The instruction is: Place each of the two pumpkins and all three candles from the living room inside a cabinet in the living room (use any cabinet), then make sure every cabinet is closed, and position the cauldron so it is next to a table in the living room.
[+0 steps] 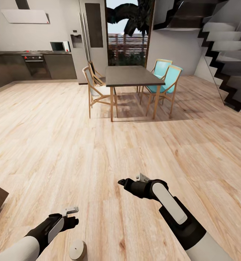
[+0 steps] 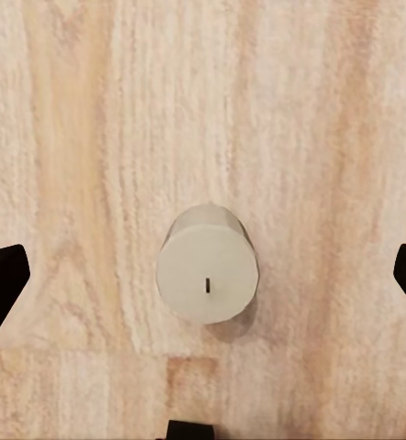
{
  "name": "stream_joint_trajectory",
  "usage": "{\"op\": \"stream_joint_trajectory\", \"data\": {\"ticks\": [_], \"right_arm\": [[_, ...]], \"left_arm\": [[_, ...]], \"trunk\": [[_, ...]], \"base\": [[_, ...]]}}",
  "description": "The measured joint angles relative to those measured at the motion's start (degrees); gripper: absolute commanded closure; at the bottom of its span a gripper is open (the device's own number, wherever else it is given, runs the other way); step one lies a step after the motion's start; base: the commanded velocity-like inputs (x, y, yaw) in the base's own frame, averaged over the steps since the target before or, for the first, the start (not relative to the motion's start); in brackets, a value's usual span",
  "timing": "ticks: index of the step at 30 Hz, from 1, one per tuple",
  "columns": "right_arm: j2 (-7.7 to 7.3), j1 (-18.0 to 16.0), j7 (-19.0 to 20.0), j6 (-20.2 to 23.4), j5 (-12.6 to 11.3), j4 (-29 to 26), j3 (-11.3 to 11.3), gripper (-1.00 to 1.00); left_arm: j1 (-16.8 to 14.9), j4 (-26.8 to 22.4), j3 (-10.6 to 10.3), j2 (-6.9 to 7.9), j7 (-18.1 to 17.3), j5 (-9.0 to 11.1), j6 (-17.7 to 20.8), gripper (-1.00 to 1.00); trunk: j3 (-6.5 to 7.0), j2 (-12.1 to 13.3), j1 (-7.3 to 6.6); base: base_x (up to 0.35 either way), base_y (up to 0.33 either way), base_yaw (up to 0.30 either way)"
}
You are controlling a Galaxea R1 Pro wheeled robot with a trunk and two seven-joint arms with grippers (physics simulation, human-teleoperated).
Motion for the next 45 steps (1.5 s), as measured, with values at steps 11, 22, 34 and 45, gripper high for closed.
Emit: {"op": "stream_joint_trajectory", "data": {"ticks": [11,22,34,45], "right_arm": [[-0.05,0.0,0.1,0.0,0.0,0.0,0.0,-1.0],[-0.51,0.0,0.1,0.0,-0.3,0.1,0.0,-1.0],[-0.58,0.0,0.1,0.0,-0.3,0.2,0.0,-1.0],[-0.58,0.0,0.1,0.0,0.0,0.1,0.1,-1.0]], "left_arm": [[0.0,0.0,0.0,0.13,-0.3,0.1,2.7,-1.0],[0.0,-0.1,0.0,0.38,-2.6,0.1,4.1,-1.0],[0.0,-0.2,-0.2,0.42,-5.8,-0.2,6.4,-1.0],[0.0,-0.2,-0.2,0.67,-5.3,-0.5,6.4,-1.0]], "trunk": [[-1.97,-4.4,2.42],[-3.95,-8.8,4.83],[-6.1,-13.6,7.47],[-8.08,-18.0,9.89]], "base": [[0.0,0.0,0.0],[0.0,0.0,0.0],[0.0,0.0,0.0],[0.0,0.0,0.0]]}}
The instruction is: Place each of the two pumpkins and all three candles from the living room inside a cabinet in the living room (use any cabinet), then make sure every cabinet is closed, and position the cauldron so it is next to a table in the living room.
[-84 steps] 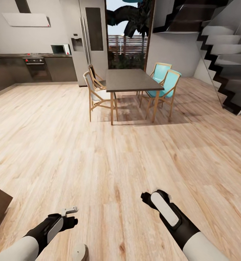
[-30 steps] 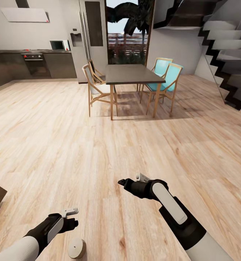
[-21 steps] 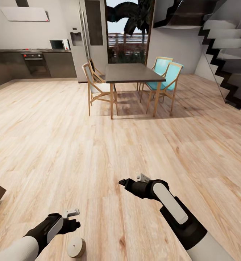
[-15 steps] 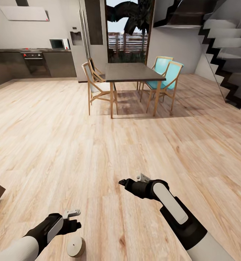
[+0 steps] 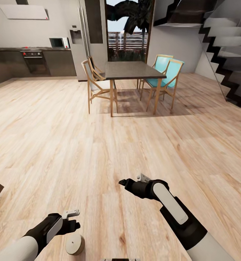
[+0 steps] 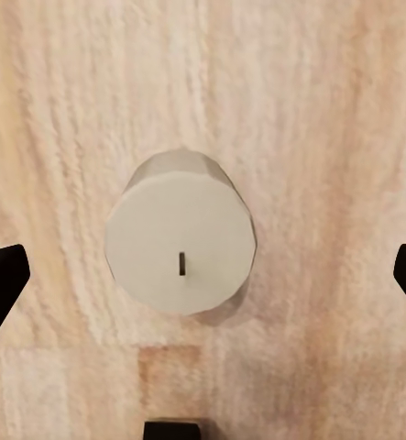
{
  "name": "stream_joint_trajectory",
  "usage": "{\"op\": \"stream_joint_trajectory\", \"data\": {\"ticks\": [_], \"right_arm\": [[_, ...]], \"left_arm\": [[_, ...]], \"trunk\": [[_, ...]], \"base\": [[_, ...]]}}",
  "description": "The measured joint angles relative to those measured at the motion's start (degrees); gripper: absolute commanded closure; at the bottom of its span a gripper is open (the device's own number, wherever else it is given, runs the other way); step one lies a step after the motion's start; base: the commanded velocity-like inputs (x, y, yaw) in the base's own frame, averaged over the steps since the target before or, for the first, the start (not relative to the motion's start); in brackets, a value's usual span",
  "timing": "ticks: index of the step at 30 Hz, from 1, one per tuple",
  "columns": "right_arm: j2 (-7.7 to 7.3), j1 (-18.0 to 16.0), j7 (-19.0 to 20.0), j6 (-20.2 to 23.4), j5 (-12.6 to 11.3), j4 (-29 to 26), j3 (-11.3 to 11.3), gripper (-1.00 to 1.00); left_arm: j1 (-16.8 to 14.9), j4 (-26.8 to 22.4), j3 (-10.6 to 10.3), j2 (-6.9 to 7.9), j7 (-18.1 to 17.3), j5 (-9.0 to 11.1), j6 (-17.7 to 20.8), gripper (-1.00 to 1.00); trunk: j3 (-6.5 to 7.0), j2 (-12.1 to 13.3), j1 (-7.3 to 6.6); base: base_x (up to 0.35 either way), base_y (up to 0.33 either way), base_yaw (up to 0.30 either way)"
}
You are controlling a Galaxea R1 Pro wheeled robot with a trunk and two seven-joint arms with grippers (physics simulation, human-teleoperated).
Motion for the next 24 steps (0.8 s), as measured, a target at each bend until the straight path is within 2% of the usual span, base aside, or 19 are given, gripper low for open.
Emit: {"op": "stream_joint_trajectory", "data": {"ticks": [8,24], "right_arm": [[0.0,0.0,0.0,0.0,0.0,0.1,0.0,-1.0],[0.0,0.0,-0.1,0.0,0.0,0.1,0.0,-1.0]], "left_arm": [[0.0,0.0,0.1,0.91,0.3,-0.1,-0.1,-1.0],[0.0,0.0,0.0,1.01,0.4,-0.1,-0.8,-1.0]], "trunk": [[-1.44,-3.2,1.76],[-4.31,-9.6,5.27]], "base": [[0.0,0.0,0.0],[0.0,0.0,0.0]]}}
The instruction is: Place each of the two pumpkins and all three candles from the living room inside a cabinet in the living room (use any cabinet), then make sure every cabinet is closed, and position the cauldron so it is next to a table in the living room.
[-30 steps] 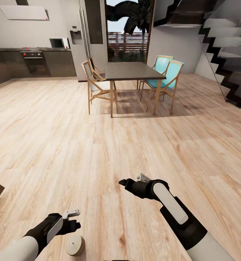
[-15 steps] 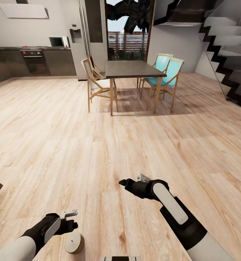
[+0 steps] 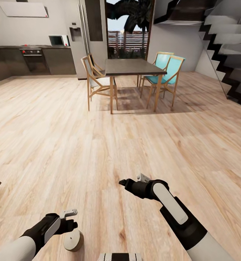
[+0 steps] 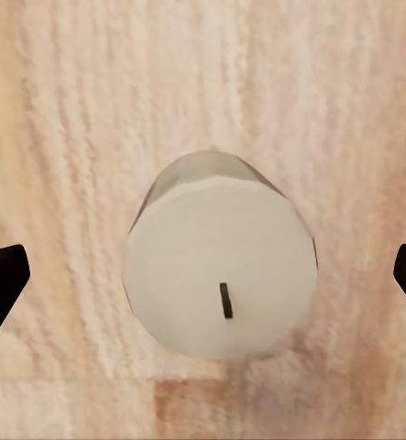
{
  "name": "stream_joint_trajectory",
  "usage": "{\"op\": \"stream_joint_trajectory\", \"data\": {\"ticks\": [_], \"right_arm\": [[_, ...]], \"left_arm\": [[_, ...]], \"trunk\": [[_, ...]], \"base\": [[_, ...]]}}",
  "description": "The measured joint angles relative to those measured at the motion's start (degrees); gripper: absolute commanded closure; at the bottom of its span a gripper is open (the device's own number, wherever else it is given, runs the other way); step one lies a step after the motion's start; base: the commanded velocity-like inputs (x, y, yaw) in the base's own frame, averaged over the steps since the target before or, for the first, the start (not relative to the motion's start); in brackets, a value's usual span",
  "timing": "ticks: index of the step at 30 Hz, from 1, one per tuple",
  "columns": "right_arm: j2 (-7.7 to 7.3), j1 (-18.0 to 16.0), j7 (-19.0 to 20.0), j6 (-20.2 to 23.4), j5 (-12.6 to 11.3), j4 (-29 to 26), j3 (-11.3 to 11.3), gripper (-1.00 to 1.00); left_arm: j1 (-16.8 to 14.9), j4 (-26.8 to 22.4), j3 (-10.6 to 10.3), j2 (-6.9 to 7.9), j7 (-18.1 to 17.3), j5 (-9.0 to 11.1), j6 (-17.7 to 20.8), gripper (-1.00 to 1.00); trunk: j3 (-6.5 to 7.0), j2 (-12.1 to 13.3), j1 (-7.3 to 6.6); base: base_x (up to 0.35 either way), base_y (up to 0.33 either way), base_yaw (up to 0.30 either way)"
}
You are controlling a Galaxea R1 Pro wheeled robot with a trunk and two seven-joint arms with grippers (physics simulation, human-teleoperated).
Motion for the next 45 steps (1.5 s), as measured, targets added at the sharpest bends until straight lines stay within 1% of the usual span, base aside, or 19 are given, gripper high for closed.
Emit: {"op": "stream_joint_trajectory", "data": {"ticks": [1,4,5,7,15,21,22,24,27,41,45], "right_arm": [[0.0,0.0,0.0,0.0,0.0,0.0,0.0,-1.0],[0.0,0.0,0.0,0.0,0.0,0.0,0.0,-1.0],[0.0,0.0,0.0,0.0,0.0,0.0,0.0,-1.0],[0.0,0.0,0.0,0.0,0.0,0.0,0.0,-1.0],[0.0,0.0,0.0,0.0,0.0,0.1,0.0,-1.0],[0.0,0.0,0.0,0.0,0.1,0.1,0.0,-1.0],[0.0,0.0,0.0,0.0,0.1,0.1,0.0,-1.0],[0.02,0.0,0.0,0.0,0.1,0.1,0.0,-1.0],[0.01,0.0,0.0,0.0,0.1,0.1,0.0,-1.0],[0.0,0.0,0.0,0.0,0.1,0.1,0.0,-1.0],[0.0,0.0,0.0,0.0,0.1,0.1,0.0,-1.0]], "left_arm": [[0.0,0.0,0.0,0.03,0.1,0.0,0.0,-1.0],[0.0,0.0,0.2,-0.06,2.2,-0.3,-0.2,-1.0],[0.0,0.0,0.2,-0.15,3.3,-0.3,-0.2,-1.0],[0.0,0.1,0.2,-0.27,4.1,-0.3,-0.3,-1.0],[0.0,0.1,0.2,-0.57,4.6,-0.3,-0.3,-1.0],[0.0,0.1,0.1,-1.12,4.5,-0.3,-0.5,-1.0],[0.0,0.1,0.2,-1.14,4.5,-0.3,-0.9,-1.0],[0.0,0.1,0.2,-1.17,4.1,-0.2,-3.1,-1.0],[0.0,0.1,0.0,-1.31,3.9,-0.1,-4.1,-1.0],[0.0,0.1,-0.1,-2.05,3.6,0.0,-4.5,-1.0],[0.0,0.1,-0.1,-2.25,3.6,0.0,-4.6,-1.0]], "trunk": [[-0.18,-0.4,0.22],[-0.72,-1.6,0.88],[-0.94,-1.6,0.91],[-1.38,-1.7,0.96],[-3.15,-1.8,1.17],[-4.48,-1.8,1.32],[-4.49,-1.8,1.32],[-4.49,-1.8,1.32],[-4.49,-1.8,1.32],[-4.49,-1.8,1.32],[-5.37,-1.9,1.43]], "base": [[0.0,0.0,0.0],[0.0,0.0,0.0],[0.0,0.0,0.0],[0.0,0.0,0.0],[0.0,0.0,0.0],[0.0,0.0,0.0],[0.0,0.0,0.0],[0.0,0.0,0.0],[0.0,0.0,0.0],[0.0,0.0,0.0],[0.0,0.0,0.0]]}}
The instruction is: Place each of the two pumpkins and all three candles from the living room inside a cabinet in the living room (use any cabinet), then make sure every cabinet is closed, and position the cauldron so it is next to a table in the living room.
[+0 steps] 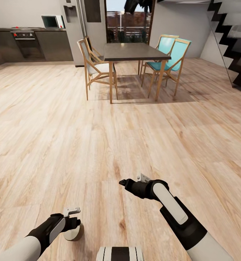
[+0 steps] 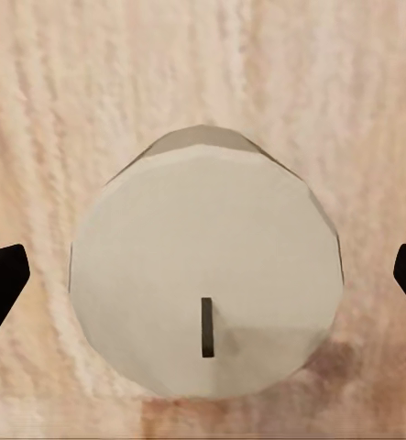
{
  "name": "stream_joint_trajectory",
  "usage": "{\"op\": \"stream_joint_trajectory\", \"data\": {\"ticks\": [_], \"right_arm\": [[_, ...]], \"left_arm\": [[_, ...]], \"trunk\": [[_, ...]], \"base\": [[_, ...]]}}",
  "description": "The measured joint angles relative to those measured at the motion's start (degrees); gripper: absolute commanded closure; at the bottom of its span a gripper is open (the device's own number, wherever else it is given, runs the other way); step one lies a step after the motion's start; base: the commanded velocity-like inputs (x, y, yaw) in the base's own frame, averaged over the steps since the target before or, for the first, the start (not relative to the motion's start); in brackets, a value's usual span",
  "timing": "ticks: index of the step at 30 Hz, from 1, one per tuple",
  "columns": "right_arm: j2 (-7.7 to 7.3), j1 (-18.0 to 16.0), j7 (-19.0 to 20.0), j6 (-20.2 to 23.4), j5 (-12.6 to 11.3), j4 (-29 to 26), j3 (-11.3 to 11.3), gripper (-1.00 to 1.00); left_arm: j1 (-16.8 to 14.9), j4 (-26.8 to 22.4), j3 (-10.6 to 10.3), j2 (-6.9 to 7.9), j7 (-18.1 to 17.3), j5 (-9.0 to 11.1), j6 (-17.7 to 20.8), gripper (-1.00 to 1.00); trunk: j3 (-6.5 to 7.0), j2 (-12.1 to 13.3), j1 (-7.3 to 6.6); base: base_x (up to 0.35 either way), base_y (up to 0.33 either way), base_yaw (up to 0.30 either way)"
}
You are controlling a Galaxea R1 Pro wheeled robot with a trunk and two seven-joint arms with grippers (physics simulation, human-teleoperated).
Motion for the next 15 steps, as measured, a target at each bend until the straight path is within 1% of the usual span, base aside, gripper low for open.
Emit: {"op": "stream_joint_trajectory", "data": {"ticks": [7,9,11,12,13,15], "right_arm": [[0.0,0.0,0.1,0.0,0.0,0.0,0.0,-1.0],[0.0,0.0,0.8,0.0,0.1,-0.1,0.1,-1.0],[-0.21,0.0,5.9,0.1,0.1,-0.3,0.1,-1.0],[-0.5,0.0,9.2,0.1,0.2,-0.5,0.2,-1.0],[-0.66,0.0,11.1,0.1,0.3,-0.7,0.2,-1.0],[-1.32,-0.1,17.4,0.1,1.0,-0.9,0.2,-1.0]], "left_arm": [[0.0,0.0,0.0,-0.05,0.0,0.0,0.0,-1.0],[0.0,0.0,0.0,-0.06,0.0,0.0,0.0,-1.0],[0.0,0.0,0.0,-0.06,0.0,0.0,0.0,-1.0],[0.0,0.0,0.0,-0.06,0.0,0.0,0.0,-1.0],[0.0,0.0,0.0,-0.06,0.0,0.0,0.0,-1.0],[0.0,0.0,0.0,-0.04,0.0,0.0,0.0,-1.0]], "trunk": [[-0.01,0.0,0.0],[-0.01,0.0,0.0],[-0.01,0.0,0.0],[-0.01,0.0,0.0],[-0.01,0.0,0.0],[-0.01,0.0,0.0]], "base": [[0.0,0.0,0.0],[0.0,0.0,0.0],[0.0,0.0,0.0],[0.0,0.0,0.0],[0.0,0.0,0.0],[0.0,0.0,0.0]]}}
